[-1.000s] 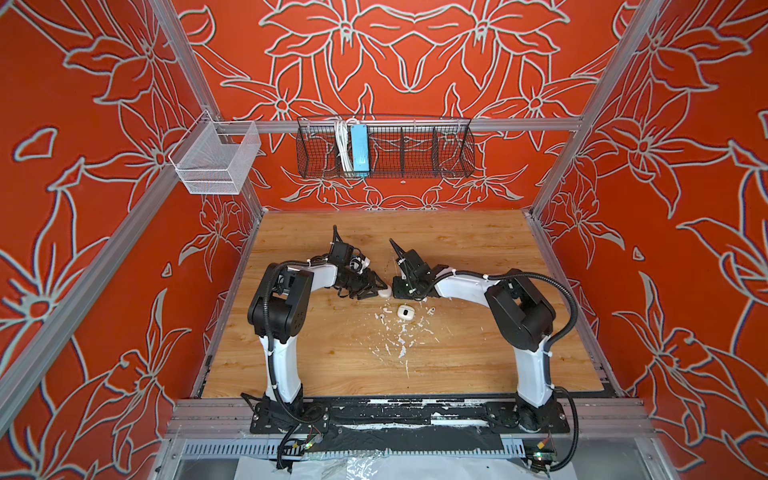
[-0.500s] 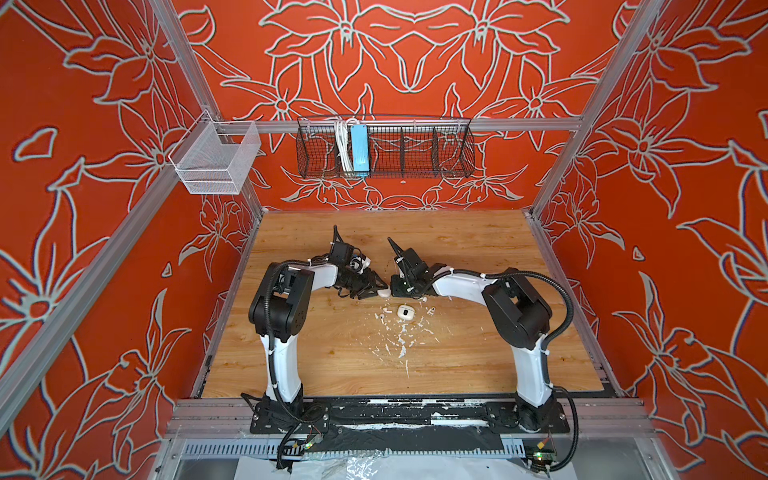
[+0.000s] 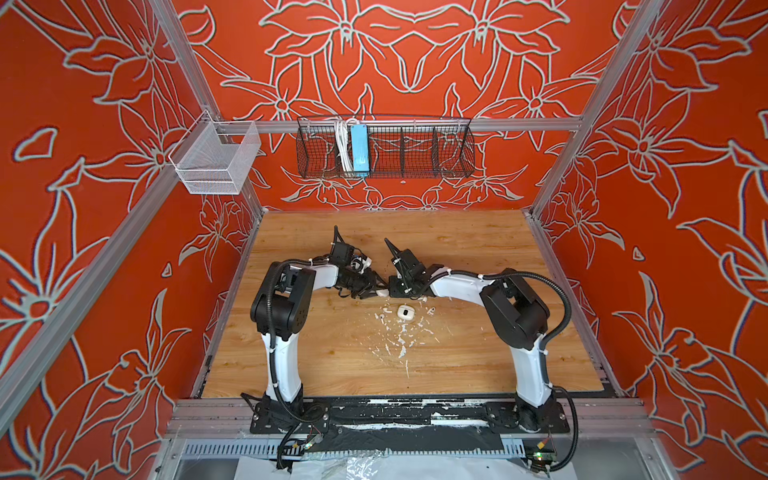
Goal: Insert wireless bluetooth earbuds into charging case
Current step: Pick up the charging case from the center of the table.
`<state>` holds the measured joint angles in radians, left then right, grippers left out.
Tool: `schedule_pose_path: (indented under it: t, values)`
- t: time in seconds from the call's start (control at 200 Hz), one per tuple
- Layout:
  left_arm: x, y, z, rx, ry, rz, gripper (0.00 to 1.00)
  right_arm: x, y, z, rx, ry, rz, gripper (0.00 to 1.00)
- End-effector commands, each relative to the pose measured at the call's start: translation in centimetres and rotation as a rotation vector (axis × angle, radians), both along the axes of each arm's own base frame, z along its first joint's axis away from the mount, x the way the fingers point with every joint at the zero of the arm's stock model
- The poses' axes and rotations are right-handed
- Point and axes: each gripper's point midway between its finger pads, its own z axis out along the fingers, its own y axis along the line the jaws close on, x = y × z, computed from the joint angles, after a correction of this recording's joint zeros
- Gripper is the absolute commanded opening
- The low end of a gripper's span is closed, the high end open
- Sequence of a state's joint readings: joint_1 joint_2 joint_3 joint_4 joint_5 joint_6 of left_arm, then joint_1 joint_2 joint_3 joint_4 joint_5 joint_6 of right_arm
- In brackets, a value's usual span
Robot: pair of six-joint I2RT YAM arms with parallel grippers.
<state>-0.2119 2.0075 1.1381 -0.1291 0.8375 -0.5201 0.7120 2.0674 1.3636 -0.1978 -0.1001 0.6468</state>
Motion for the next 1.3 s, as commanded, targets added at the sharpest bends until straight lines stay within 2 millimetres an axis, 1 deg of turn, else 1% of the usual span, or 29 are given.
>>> schedule_pose_path:
  t: [0.0,0.115,0.31,0.425,0.586,0.741,0.786,0.836,0.886,0.916,0.941,0.976,1.011,1.081,1.126,1.161,1.216,1.296]
  values:
    - [-0.6,-0.5,-1.2,0.009,0.035,-0.011,0.46,-2.9,-1.7,-4.5,-0.126,0.126,0.015,0.17]
    - [-0.7,-0.7,-1.0,0.004,0.027,-0.019,0.44,-3.0,-1.6,-4.5,-0.128,0.125,0.015,0.17]
    - [-0.6,-1.1,-0.9,-0.025,0.024,-0.028,0.35,-3.0,-1.6,-4.5,-0.129,0.127,0.014,0.17]
    - [-0.6,-1.2,-0.7,-0.030,0.018,-0.031,0.35,-3.0,-1.6,-4.5,-0.127,0.128,0.014,0.17]
    - [-0.6,-1.3,-0.5,-0.035,0.011,-0.035,0.38,-3.1,-1.6,-4.6,-0.125,0.132,0.015,0.17]
    - [-0.7,-1.6,-0.5,-0.048,0.009,-0.040,0.36,-3.0,-1.6,-4.5,-0.126,0.130,0.013,0.17]
    - [-0.7,-1.6,-0.4,-0.051,0.006,-0.041,0.32,-3.1,-1.6,-4.5,-0.127,0.131,0.013,0.17]
    - [-0.8,-1.7,-0.3,-0.055,0.002,-0.045,0.26,-3.1,-1.7,-4.6,-0.128,0.133,0.012,0.17]
    - [-0.8,-1.8,0.0,-0.061,-0.006,-0.050,0.16,-3.1,-1.7,-4.4,-0.127,0.132,0.012,0.17]
    - [-0.8,-1.9,0.2,-0.064,-0.013,-0.052,0.08,-3.1,-1.7,-4.4,-0.125,0.132,0.010,0.17]
    - [-0.8,-1.9,0.4,-0.069,-0.020,-0.058,0.04,-3.1,-1.6,-4.2,-0.121,0.131,0.010,0.17]
    - [-0.7,-2.0,0.8,-0.074,-0.034,-0.065,0.00,-3.2,-1.5,-3.7,-0.111,0.127,0.013,0.17]
    - [-0.7,-2.0,1.3,-0.081,-0.052,-0.070,0.00,-3.2,-1.5,-2.9,-0.098,0.121,0.017,0.17]
    - [-0.8,-2.2,3.0,-0.103,-0.110,-0.088,0.00,-3.2,-1.9,-0.5,-0.085,0.084,0.024,0.17]
    - [-1.0,-2.2,4.3,-0.113,-0.165,-0.101,0.00,-3.1,-2.3,1.8,-0.075,0.032,0.025,0.18]
    - [-1.2,-2.2,5.5,-0.118,-0.216,-0.111,0.00,-3.1,-3.0,3.4,-0.077,-0.011,0.022,0.18]
    - [-1.7,-2.4,7.6,-0.131,-0.308,-0.132,0.00,-3.2,-4.2,6.4,-0.073,-0.094,0.015,0.20]
    - [-3.0,-2.9,10.5,-0.138,-0.445,-0.174,0.00,-3.9,-5.8,10.1,-0.053,-0.194,0.008,0.28]
